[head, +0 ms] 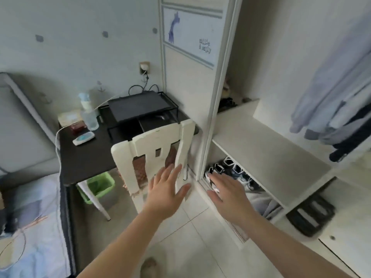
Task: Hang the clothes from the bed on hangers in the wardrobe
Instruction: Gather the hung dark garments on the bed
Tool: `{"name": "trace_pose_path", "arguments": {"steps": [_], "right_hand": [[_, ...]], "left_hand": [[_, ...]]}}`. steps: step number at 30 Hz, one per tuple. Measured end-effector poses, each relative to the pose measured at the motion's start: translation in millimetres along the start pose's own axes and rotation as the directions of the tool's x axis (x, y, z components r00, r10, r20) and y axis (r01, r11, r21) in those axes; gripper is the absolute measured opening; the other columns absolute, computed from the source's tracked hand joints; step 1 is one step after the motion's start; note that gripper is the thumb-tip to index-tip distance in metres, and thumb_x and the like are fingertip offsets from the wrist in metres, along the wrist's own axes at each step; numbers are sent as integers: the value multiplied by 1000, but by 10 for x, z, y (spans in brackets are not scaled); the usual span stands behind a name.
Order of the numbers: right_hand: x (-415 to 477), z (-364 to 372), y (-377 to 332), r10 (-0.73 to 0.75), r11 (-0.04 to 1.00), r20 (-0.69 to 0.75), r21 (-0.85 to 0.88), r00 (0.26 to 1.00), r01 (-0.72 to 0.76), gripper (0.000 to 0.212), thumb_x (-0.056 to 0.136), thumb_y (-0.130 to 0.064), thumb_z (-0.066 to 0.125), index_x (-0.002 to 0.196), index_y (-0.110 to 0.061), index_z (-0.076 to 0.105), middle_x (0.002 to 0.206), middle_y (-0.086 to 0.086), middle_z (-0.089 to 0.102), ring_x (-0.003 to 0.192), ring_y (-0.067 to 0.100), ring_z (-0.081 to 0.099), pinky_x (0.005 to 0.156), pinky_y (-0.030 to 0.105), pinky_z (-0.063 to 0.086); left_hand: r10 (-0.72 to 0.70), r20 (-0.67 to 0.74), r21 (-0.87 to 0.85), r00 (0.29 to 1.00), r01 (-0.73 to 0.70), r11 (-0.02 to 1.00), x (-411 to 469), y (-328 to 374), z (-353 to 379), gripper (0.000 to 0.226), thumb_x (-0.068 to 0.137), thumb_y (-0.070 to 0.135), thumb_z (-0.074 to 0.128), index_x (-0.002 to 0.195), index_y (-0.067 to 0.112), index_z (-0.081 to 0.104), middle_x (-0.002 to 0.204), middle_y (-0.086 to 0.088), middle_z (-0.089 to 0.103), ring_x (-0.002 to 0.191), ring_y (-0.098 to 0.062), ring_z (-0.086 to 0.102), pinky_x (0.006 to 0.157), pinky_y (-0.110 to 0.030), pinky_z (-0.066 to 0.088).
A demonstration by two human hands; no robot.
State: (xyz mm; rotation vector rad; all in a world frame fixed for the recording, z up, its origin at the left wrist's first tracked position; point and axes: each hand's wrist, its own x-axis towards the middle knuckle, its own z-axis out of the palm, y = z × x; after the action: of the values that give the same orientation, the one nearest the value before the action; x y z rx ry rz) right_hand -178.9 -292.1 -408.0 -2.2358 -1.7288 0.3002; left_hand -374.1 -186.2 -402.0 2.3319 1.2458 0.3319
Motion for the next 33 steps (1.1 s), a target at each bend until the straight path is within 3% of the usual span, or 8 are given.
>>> {"name": "trace_pose_path", "arguments": {"steps": [5,10,16,19,22,26,30,33], "right_hand": [[564,-646,182,155,979,-187,-99,970,-176,70,87,-59,12,146,-30,37,151,-12,38,142,16,29,114,42,22],[929,-1600,171,249,914,-416,-198,875,-355,65,91,-56,18,147,-30,37,153,-9,38,143,20,31,114,45,24],[1087,-2844,49,153,807,-640,-358,753,-469,56,95,-50,33,143,-25,45,146,-6,47,136,22,41,110,47,32],[1112,-3471,24,44,743,-717,-442,696,-502,53,95,-47,40,142,-25,46,144,-7,48,135,21,42,108,45,35],[1131,-4085,49,-49,657,-750,-522,660,-544,53,95,-48,41,142,-25,47,144,-7,48,136,20,40,107,42,35],[1179,-4845,156,-77,571,-778,-547,623,-613,56,94,-51,33,142,-27,46,145,-8,47,136,18,40,105,40,36],[1253,-5512,262,-61,496,-800,-543,597,-678,53,95,-52,34,144,-31,41,148,-13,41,137,13,34,102,37,32],[1383,-6020,372,27,449,-805,-520,592,-727,51,98,-49,39,146,-31,36,150,-12,39,138,16,33,104,40,30]], "left_hand": [[317,9,-17,948,-317,948,1237,413,-372,81,85,79,15,156,41,18,165,10,18,153,-18,6,122,-47,8],[589,-38,-10,807,-590,807,2278,1142,-930,84,82,77,15,156,38,23,163,12,23,151,-18,13,120,-45,14],[814,-152,12,561,-822,569,3077,2250,-1591,78,85,76,18,154,41,25,163,11,24,151,-17,13,120,-41,12],[883,-202,59,423,-895,443,3336,2832,-1927,80,84,75,15,156,39,21,165,12,18,151,-15,8,120,-38,8],[905,-265,102,332,-924,369,3541,3387,-2219,85,80,76,10,156,39,21,164,13,17,152,-15,8,120,-35,7],[906,-299,108,300,-933,344,3836,4062,-2454,87,77,79,10,155,42,18,164,15,17,152,-14,9,120,-37,9],[901,-290,79,322,-930,358,4120,4668,-2563,67,96,67,35,156,41,18,164,12,20,151,-15,12,120,-41,14],[892,-275,-1,358,-928,372,4313,5125,-2606,66,96,65,38,155,40,21,163,13,22,150,-16,14,119,-43,17]]}}
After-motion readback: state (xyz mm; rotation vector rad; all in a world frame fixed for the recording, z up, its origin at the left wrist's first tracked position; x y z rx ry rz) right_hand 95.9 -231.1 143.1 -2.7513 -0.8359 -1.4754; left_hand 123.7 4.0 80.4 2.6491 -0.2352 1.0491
